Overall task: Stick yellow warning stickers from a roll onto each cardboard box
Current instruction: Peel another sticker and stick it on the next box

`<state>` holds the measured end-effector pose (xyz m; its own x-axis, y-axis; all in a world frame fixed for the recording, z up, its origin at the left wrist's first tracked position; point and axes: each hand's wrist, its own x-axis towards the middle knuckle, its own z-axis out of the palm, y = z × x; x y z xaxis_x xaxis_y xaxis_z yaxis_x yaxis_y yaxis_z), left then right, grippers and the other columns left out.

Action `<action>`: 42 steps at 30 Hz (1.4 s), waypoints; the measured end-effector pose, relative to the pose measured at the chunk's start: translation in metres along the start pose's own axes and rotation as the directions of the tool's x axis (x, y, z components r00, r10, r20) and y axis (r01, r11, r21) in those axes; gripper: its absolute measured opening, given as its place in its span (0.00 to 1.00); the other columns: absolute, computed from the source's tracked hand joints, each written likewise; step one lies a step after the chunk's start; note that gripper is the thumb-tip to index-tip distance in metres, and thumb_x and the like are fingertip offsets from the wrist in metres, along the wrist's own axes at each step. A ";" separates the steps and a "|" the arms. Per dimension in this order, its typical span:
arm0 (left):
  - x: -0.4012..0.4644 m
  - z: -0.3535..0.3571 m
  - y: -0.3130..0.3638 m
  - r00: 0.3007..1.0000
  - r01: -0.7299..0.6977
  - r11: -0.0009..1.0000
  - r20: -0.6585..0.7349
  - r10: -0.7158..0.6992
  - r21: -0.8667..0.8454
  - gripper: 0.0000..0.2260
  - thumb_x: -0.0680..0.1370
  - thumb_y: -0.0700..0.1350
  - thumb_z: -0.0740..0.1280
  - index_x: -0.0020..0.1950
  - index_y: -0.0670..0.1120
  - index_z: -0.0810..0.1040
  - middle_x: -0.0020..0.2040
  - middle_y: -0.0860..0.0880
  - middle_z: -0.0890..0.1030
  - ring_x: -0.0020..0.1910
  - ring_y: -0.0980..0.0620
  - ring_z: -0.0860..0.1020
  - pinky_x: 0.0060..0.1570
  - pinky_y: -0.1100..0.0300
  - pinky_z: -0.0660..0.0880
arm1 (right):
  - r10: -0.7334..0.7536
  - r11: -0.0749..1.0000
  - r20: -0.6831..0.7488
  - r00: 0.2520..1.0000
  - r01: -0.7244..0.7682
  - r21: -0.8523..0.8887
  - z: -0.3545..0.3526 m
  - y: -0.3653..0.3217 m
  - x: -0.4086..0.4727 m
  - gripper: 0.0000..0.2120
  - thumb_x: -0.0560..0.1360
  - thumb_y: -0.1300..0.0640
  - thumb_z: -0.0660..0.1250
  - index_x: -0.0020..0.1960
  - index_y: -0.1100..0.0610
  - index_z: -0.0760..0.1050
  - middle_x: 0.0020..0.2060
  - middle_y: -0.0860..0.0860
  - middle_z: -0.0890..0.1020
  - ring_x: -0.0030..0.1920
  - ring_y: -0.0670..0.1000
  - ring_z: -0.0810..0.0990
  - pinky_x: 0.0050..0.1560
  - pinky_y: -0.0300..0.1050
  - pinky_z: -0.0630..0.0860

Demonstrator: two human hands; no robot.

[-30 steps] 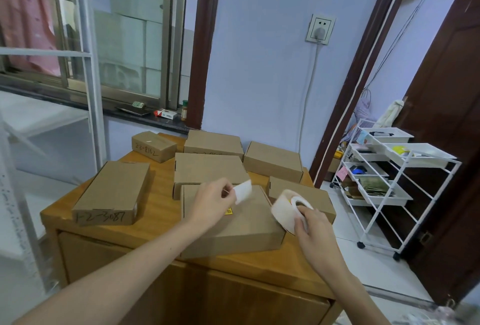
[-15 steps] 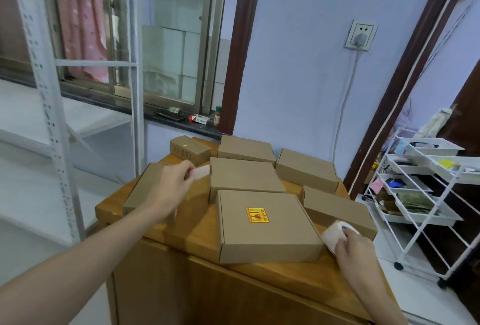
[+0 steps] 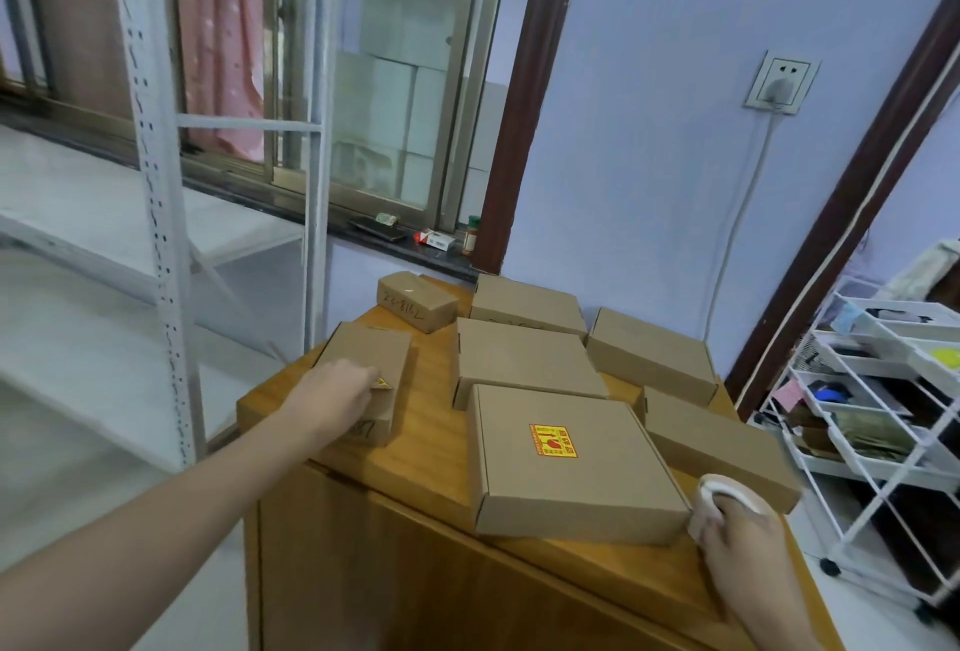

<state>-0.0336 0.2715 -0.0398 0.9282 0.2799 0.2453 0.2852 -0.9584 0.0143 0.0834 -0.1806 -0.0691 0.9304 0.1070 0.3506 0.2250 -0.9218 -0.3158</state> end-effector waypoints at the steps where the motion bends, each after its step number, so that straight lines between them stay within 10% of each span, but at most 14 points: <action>1: 0.000 0.003 0.000 1.000 0.019 0.999 0.021 -0.018 -0.043 0.09 0.80 0.40 0.56 0.48 0.44 0.76 0.39 0.49 0.75 0.37 0.50 0.75 0.33 0.58 0.67 | 0.004 1.000 0.007 1.000 -0.004 0.000 0.000 0.000 0.000 0.12 0.77 0.58 0.60 0.55 0.60 0.79 0.50 0.55 0.82 0.53 0.55 0.78 0.58 0.51 0.75; 17: -0.017 0.015 0.023 0.975 -0.134 0.987 -0.165 0.148 0.090 0.17 0.83 0.53 0.56 0.43 0.48 0.78 0.37 0.52 0.79 0.34 0.52 0.77 0.30 0.61 0.73 | 0.028 0.992 0.003 1.000 -0.028 0.124 -0.014 -0.003 -0.008 0.11 0.74 0.65 0.60 0.52 0.59 0.79 0.47 0.55 0.81 0.47 0.52 0.76 0.51 0.47 0.76; 23: -0.004 -0.015 0.085 0.951 -0.244 0.949 -0.242 0.193 -0.202 0.21 0.83 0.51 0.55 0.31 0.49 0.69 0.25 0.53 0.70 0.24 0.59 0.70 0.29 0.64 0.67 | 0.055 0.985 -0.048 0.997 -0.046 0.166 -0.022 -0.003 -0.008 0.13 0.76 0.63 0.60 0.57 0.63 0.78 0.49 0.58 0.82 0.47 0.53 0.78 0.46 0.45 0.75; 30: -0.007 -0.035 0.215 0.934 -0.344 0.794 -0.099 0.343 -0.500 0.13 0.83 0.53 0.58 0.52 0.49 0.80 0.46 0.52 0.81 0.45 0.56 0.79 0.44 0.63 0.75 | -0.065 0.972 -0.105 0.992 0.087 0.217 -0.040 -0.016 -0.017 0.17 0.77 0.51 0.54 0.59 0.56 0.76 0.52 0.51 0.81 0.55 0.55 0.77 0.54 0.50 0.74; 36: -0.014 -0.041 0.287 0.888 -0.301 0.561 -0.011 0.460 -0.771 0.31 0.77 0.59 0.67 0.78 0.54 0.60 0.74 0.53 0.69 0.70 0.53 0.69 0.66 0.54 0.68 | -0.179 0.924 -0.100 0.979 0.203 0.325 -0.061 -0.029 -0.037 0.14 0.80 0.55 0.57 0.64 0.53 0.71 0.59 0.48 0.76 0.61 0.47 0.70 0.63 0.46 0.68; 42: -0.014 -0.037 0.297 0.845 -0.232 0.384 0.010 0.534 -0.894 0.25 0.74 0.55 0.72 0.70 0.58 0.70 0.63 0.57 0.78 0.60 0.57 0.76 0.60 0.57 0.74 | -0.191 0.902 -0.044 0.981 0.193 0.387 -0.071 -0.036 -0.045 0.15 0.79 0.58 0.59 0.65 0.55 0.71 0.58 0.48 0.75 0.60 0.46 0.71 0.60 0.40 0.67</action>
<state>0.0289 -0.0190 -0.0032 0.9393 -0.2750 0.2051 -0.3194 -0.4832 0.8152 0.0131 -0.1790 -0.0112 0.8564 0.2647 0.4434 0.4947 -0.6665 -0.5577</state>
